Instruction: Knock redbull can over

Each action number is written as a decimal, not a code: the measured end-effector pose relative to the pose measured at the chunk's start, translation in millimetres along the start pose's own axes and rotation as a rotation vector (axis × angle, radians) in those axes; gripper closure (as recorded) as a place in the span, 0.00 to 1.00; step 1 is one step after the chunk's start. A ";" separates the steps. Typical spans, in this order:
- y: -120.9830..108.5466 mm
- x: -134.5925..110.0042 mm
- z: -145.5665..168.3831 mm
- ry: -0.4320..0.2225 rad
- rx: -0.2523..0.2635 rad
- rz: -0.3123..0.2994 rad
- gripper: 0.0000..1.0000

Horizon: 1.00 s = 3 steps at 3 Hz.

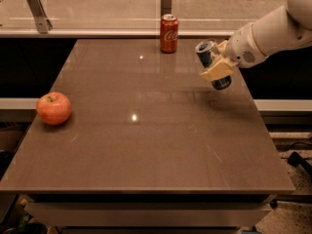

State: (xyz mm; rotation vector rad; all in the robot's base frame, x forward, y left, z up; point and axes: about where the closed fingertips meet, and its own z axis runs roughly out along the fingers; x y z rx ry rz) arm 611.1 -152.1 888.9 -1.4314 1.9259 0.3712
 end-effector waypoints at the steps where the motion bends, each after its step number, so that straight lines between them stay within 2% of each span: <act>1: -4.8 11.1 -3.1 0.099 0.020 0.018 1.00; 3: -12.5 36.2 -4.8 0.315 0.071 0.035 1.00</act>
Offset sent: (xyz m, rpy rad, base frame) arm 0.0004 -0.0460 -0.0168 -0.3144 0.0859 -0.1577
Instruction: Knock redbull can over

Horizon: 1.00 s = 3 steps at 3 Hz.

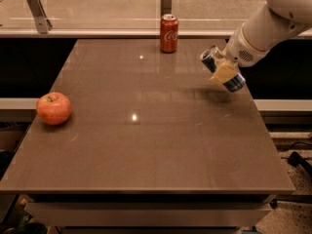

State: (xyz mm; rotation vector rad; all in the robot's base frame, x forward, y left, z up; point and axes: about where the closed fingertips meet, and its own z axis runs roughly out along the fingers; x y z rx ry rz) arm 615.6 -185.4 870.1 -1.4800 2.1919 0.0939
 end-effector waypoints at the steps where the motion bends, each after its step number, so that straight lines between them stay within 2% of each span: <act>1: -3.3 7.8 10.1 0.099 0.006 -0.003 1.00; 3: -1.7 14.8 32.6 0.313 0.012 -0.057 1.00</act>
Offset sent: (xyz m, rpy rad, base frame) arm 0.0125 -0.0082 -0.0353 -0.3388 0.1091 -0.0379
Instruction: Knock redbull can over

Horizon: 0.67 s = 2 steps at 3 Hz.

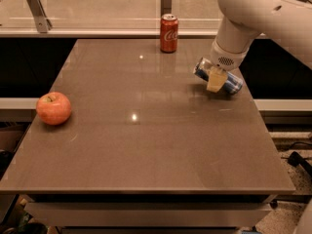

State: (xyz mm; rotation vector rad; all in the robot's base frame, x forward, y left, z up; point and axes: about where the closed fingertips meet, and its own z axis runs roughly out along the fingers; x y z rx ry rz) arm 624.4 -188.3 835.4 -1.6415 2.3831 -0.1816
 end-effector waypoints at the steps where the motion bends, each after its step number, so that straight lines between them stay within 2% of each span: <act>1: 4.2 -2.8 9.0 0.095 0.004 -0.042 1.00; 2: 8.3 -6.0 16.2 0.171 0.007 -0.081 1.00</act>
Offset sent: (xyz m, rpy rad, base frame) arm -0.0009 0.0159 -0.0265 -0.2804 0.0825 0.0618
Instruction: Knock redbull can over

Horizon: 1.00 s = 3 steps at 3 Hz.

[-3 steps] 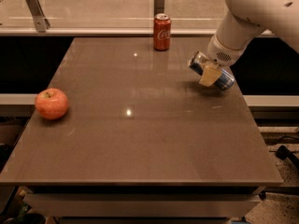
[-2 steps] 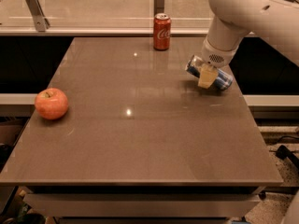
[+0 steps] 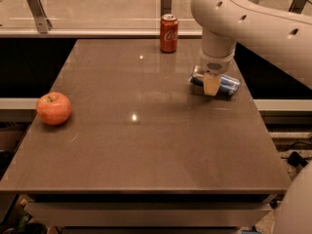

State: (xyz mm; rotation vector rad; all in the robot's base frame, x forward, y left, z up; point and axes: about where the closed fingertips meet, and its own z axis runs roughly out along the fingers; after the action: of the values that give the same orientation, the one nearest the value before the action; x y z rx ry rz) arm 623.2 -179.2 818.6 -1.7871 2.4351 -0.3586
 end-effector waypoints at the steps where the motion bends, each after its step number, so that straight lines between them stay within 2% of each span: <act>1: -0.2 0.1 -0.8 0.000 0.000 0.000 1.00; 2: 0.0 0.5 -0.7 0.000 0.000 0.000 0.82; 3: 0.1 0.5 -0.7 0.000 0.000 0.000 0.59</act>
Offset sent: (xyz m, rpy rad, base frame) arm 0.0000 0.0000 0.0008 0.0000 0.0000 0.0000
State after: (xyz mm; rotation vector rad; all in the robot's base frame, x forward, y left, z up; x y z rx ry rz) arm 622.8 -179.6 819.4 -1.7868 2.4354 -0.3590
